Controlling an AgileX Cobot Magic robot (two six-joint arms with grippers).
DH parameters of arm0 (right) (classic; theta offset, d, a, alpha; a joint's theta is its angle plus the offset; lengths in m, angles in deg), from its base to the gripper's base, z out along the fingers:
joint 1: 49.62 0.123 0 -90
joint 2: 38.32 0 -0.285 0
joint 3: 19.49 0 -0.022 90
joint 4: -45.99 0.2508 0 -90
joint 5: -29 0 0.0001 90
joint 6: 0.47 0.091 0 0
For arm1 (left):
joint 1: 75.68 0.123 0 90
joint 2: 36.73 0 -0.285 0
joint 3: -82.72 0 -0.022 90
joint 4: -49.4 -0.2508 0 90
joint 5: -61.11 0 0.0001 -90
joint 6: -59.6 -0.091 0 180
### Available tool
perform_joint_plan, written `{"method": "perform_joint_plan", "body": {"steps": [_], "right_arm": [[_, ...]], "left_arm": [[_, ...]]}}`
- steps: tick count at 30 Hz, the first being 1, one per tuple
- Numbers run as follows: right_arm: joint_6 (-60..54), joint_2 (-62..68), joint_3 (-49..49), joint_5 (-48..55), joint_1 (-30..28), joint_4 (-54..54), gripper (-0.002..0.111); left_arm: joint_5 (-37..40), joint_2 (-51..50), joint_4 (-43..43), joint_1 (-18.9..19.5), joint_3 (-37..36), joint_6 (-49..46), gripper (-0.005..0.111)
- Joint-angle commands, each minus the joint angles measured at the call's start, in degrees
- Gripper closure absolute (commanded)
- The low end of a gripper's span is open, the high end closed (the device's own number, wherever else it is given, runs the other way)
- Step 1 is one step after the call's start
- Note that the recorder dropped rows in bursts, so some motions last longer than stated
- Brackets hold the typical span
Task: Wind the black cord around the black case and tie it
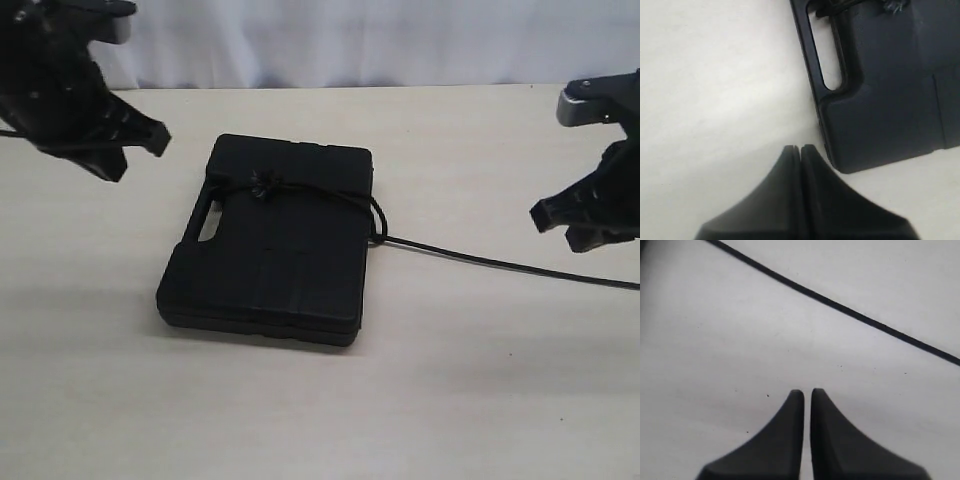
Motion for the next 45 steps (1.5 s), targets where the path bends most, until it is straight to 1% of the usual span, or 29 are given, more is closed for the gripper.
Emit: {"method": "perform_joint_plan", "body": {"steps": [1,4,6,10,12,14,15,16,17,19,23,31,34,37,39,40,41,42,43,44,45], "right_arm": [[6.0,-6.9,3.8,-3.1,7.1,-5.0,0.104],[8.4,-14.9,9.2,-11.7,10.3,-5.0,0.104],[8.6,-21.9,14.0,-19.6,11.9,-5.0,0.104],[8.6,-35.2,24.7,-35.6,13.7,-5.0,0.104],[8.0,-41.2,30.0,-45.7,13.7,-5.0,0.104],[5.7,-45.5,34.5,-55.3,13.7,-5.0,0.104],[5.2,-47.0,36.7,-59.7,13.7,-5.0,0.104],[5.2,-48.6,38.6,-63.1,13.7,-5.0,0.104],[5.2,-49.8,39.9,-65.4,13.7,-5.0,0.104],[5.2,-52.5,42.3,-67.1,13.7,-5.0,0.104],[5.2,-56.6,44.8,-67.0,13.7,-5.0,0.104],[5.2,-59.6,45.8,-67.2,13.7,-5.0,0.104],[5.2,-64.1,49.0,-67.9,13.0,-4.6,0.104],[5.2,-69.7,55.0,-71.3,11.6,0.7,0.104],[5.2,-75.2,55.0,-59.6,10.4,11.3,0.104],[5.2,-77.9,55.0,-54.8,10.1,16.2,0.104],[5.2,-79.4,55.0,-52.3,10.1,16.6,0.104],[5.2,-81.1,55.0,-48.4,10.1,16.5,0.104],[5.2,-81.1,55.0,-46.7,10.1,15.4,0.104],[5.2,-81.1,55.0,-45.9,10.1,9.8,0.104],[5.2,-81.1,55.0,-46.0,10.1,5.8,0.104]], "left_arm": [[-9.4,16.2,-0.4,-0.1,-12.5,0.8,0.107],[-20.4,28.9,-0.5,-0.1,-22.1,-0.3,0.107],[-28.7,38.2,-0.5,-0.1,-28.0,-0.5,0.107],[-44.7,53.8,-0.3,-0.1,-37.3,-0.5,0.107],[-57.7,58.6,-0.6,-0.1,-42.8,-0.5,0.107],[-70.8,60.0,-0.6,-0.1,-47.4,-0.5,0.107],[-75.1,60.2,-0.6,-0.1,-49.3,-0.5,0.107],[-77.6,60.2,-0.6,-0.1,-50.6,-0.5,0.107],[-78.3,60.2,-0.6,-0.1,-51.2,-0.5,0.107],[-76.7,60.2,-0.6,-0.1,-51.6,-0.5,0.107],[-73.9,60.2,-0.6,-0.1,-51.6,-0.5,0.107],[-73.8,60.2,-0.6,-0.1,-51.6,-0.5,0.107],[-74.3,60.4,-0.6,-0.1,-52.3,-0.5,0.107],[-76.2,61.9,-0.5,-0.1,-55.8,-0.5,0.107],[-80.9,63.5,-0.2,-0.1,-62.4,-0.5,0.107],[-82.3,64.2,-0.2,-0.1,-67.7,-0.5,0.107],[-82.2,64.4,-0.2,-0.1,-70.2,-0.5,0.107],[-74.6,64.5,-0.2,0.0,-70.3,-0.5,0.107],[-67.7,64.8,-0.3,0.0,-70.3,-0.5,0.107],[-60.0,65.7,-0.4,0.0,-70.3,-0.5,0.107],[-54.9,66.7,-0.4,0.0,-70.3,-0.5,0.107]]}}
